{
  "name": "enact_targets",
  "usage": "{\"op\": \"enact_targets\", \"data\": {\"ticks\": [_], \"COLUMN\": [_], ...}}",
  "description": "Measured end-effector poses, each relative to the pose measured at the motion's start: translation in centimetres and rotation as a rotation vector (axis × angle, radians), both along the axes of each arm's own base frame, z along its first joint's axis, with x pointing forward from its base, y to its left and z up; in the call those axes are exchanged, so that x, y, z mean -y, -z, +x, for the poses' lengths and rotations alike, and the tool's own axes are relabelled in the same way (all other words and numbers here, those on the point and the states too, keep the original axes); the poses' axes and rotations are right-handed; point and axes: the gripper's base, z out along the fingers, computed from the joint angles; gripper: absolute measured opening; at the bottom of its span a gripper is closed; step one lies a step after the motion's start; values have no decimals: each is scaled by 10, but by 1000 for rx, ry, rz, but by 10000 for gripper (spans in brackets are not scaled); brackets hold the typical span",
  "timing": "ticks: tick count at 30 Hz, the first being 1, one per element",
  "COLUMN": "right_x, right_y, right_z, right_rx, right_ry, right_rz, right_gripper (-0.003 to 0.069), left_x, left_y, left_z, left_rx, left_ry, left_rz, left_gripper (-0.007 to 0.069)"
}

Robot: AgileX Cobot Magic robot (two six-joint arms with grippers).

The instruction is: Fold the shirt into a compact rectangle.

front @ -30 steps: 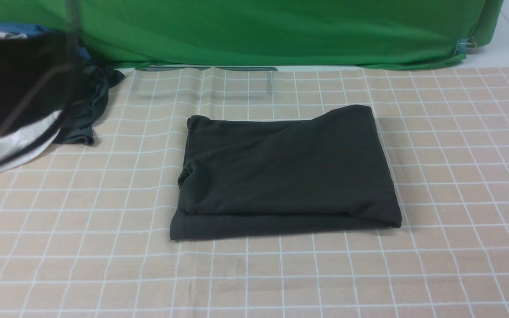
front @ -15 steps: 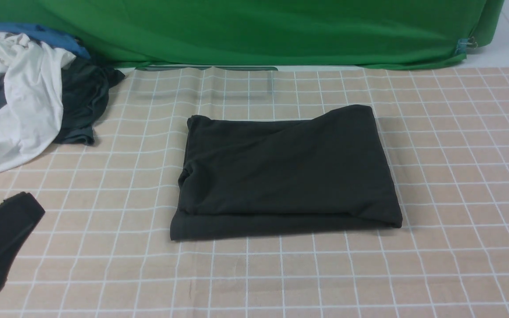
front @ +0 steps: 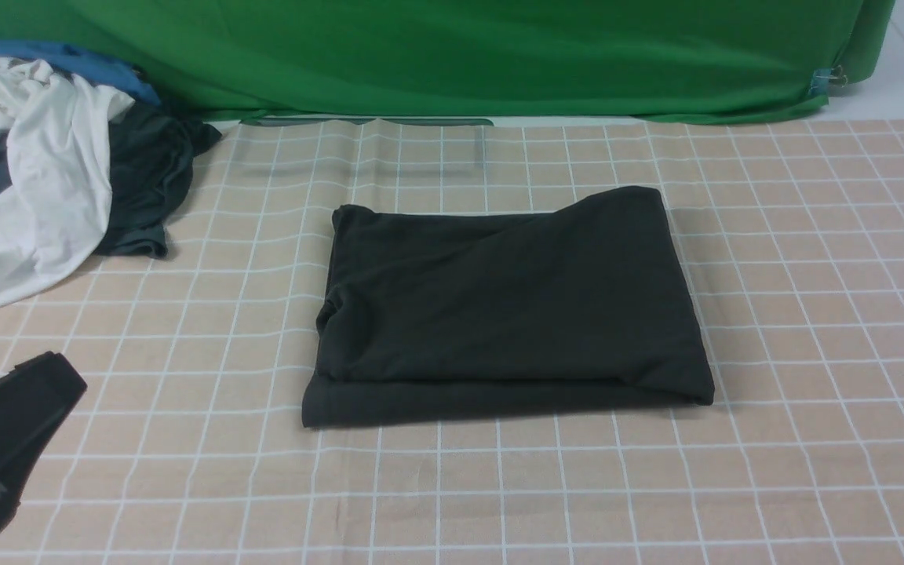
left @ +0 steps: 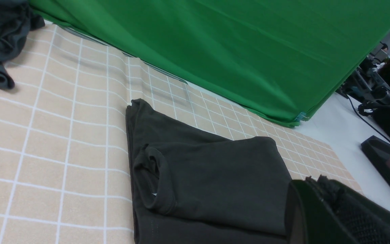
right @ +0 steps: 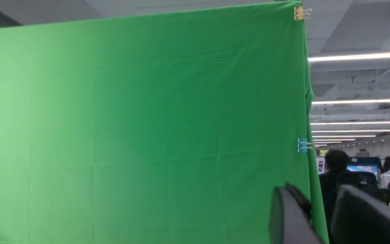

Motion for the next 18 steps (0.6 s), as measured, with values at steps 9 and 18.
{"op": "enact_targets", "data": {"ticks": [9,18], "right_x": [0,0], "right_y": [2,2], "right_z": [1,1], "right_rx": [-7,-7], "right_ry": [0,0], "right_rz": [-1,-1], "right_gripper": [246,246], "left_x": [0,-13], "left_y": [1,55], "left_z": [1,-9], "left_rx": [23,59], "left_ry": [2,-127], "left_rz": [55,239], "left_gripper": [13,13]}}
